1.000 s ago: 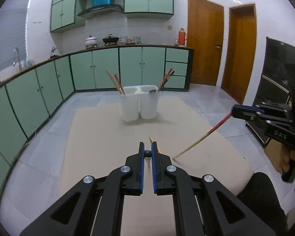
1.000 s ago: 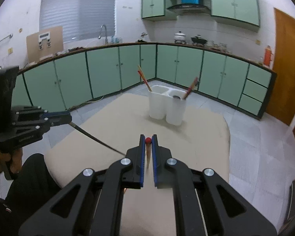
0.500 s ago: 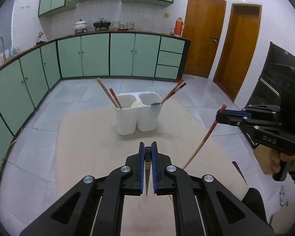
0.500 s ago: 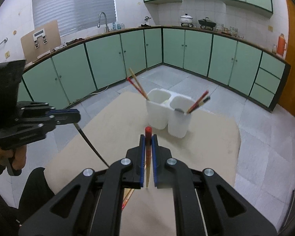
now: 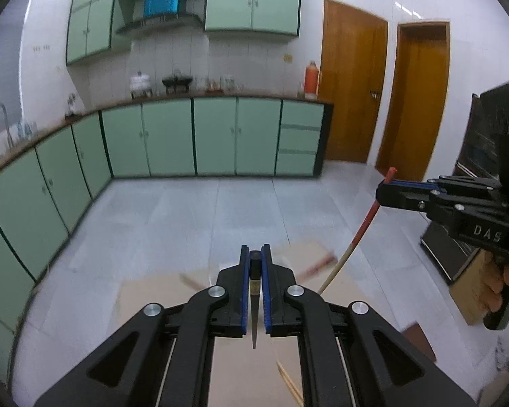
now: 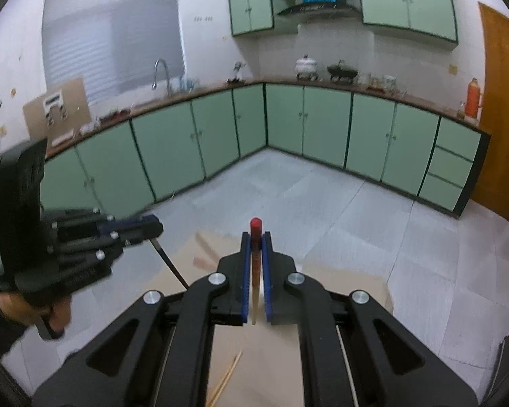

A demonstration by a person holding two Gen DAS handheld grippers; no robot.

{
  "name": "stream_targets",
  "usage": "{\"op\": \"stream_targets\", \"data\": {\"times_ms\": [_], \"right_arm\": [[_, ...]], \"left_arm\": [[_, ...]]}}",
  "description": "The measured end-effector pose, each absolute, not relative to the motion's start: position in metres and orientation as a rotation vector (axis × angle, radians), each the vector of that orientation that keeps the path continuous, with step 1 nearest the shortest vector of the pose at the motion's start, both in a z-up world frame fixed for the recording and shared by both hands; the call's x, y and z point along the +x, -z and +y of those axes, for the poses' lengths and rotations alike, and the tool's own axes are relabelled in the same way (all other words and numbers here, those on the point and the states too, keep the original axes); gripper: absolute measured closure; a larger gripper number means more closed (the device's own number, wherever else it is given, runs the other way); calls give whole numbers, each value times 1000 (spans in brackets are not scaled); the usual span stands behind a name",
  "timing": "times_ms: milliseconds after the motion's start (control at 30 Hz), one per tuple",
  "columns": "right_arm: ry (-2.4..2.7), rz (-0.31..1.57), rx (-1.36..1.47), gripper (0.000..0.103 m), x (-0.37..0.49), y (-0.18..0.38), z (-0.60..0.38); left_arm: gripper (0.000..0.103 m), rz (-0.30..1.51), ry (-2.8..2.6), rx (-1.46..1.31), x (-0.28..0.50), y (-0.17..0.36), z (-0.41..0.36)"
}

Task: Organize utensils
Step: 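Lift both held chopsticks and carry them above the cup holder, then open both tools to release the chopsticks into the cup holder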

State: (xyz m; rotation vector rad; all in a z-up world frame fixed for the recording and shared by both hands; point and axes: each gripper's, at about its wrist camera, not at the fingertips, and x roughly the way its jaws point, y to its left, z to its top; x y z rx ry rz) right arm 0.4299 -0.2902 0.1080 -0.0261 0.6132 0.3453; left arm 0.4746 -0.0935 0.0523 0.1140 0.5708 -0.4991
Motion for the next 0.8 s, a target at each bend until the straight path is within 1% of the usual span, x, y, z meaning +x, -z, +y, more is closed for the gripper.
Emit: {"op": "stream_targets", "data": {"times_ms": [133,300,433,533,633,667,700,733,800], "right_arm": [[-297,570,-47,98,461,-126,-291],[-246,599,-76,98,497,-98,-294],[-223,660,-77,98,519,-50,-298],[-230,705,-80,98,522,-20,-297],[-246,724,-78,93,515,-3,-296],[-249,712,-73,85,509,-2,-297],[-250,697,-65,79,504,-3,-297],[-254,664,-53,77,492,-7,-299],[-271,627,-35,76,475,-14,-302]], "left_arm": [[96,512,473,96,503,-70,-102],[97,455,426,50,534,-64,-104],[96,479,405,46,552,-26,-108],[96,541,395,65,559,10,-111],[96,579,389,96,553,35,-110],[95,578,390,101,550,36,-109],[89,579,396,105,544,36,-107],[80,577,404,102,537,35,-104],[70,559,412,103,520,30,-96]]}}
